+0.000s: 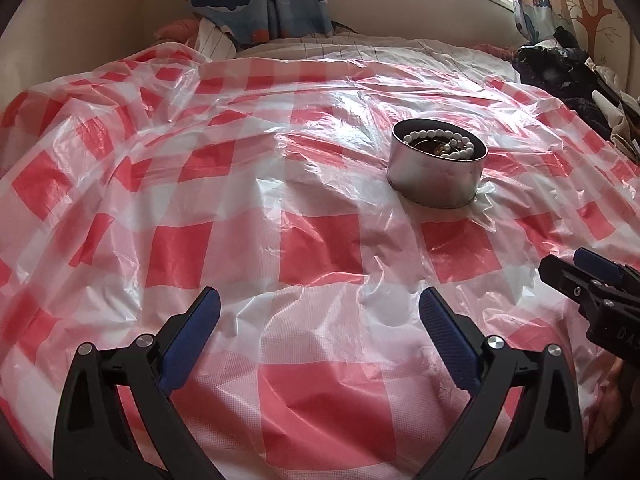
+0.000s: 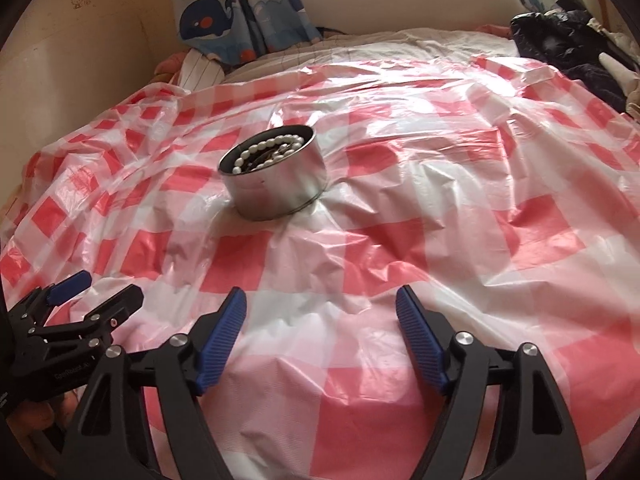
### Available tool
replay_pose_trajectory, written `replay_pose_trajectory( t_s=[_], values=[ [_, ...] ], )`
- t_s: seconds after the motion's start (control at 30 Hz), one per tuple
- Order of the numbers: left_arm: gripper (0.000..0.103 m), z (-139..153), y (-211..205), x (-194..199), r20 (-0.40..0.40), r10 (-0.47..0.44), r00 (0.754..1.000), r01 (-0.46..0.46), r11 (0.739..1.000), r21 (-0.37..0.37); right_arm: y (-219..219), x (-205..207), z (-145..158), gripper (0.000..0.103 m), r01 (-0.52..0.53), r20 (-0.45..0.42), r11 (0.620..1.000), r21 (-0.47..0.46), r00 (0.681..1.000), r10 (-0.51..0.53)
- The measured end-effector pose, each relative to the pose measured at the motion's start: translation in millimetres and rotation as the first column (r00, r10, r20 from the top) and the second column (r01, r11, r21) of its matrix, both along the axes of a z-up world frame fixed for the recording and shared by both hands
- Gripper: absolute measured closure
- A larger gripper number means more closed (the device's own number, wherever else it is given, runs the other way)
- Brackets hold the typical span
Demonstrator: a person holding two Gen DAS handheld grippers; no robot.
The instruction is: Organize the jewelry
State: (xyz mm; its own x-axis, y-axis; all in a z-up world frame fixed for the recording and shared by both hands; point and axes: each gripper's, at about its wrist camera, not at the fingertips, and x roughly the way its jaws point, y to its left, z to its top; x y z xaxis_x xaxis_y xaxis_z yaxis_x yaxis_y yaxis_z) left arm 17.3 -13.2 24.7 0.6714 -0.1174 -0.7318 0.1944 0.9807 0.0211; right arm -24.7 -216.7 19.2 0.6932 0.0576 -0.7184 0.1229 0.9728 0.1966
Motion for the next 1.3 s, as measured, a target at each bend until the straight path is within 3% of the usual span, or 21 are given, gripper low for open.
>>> replay_pose_trajectory(
  t_s=[0.17,0.37,0.77,1.3],
  values=[
    [0.007,-8,1,2,-0.020,0.022,1.000,-0.022,1.000,0.003,-2,0,-6,0.024,0.040,-0.006,0.999,-0.019,0.999,-0.040],
    [0.007,-11,-7,2,-0.019,0.015,1.000,-0.014,0.998,0.064,8,3,-10,0.019,0.025,-0.015,0.996,-0.080,1.000,-0.026],
    [0.007,-7,-11,6,-0.013,0.014,1.000,-0.013,0.999,0.044,12,5,-12,0.013,0.016,-0.023,0.996,-0.090,1.000,-0.018],
    [0.007,-16,-6,14,-0.065,0.029,0.997,-0.028,0.999,0.024,15,8,-14,0.010,0.010,-0.033,0.995,-0.095,0.999,-0.013]
  ],
)
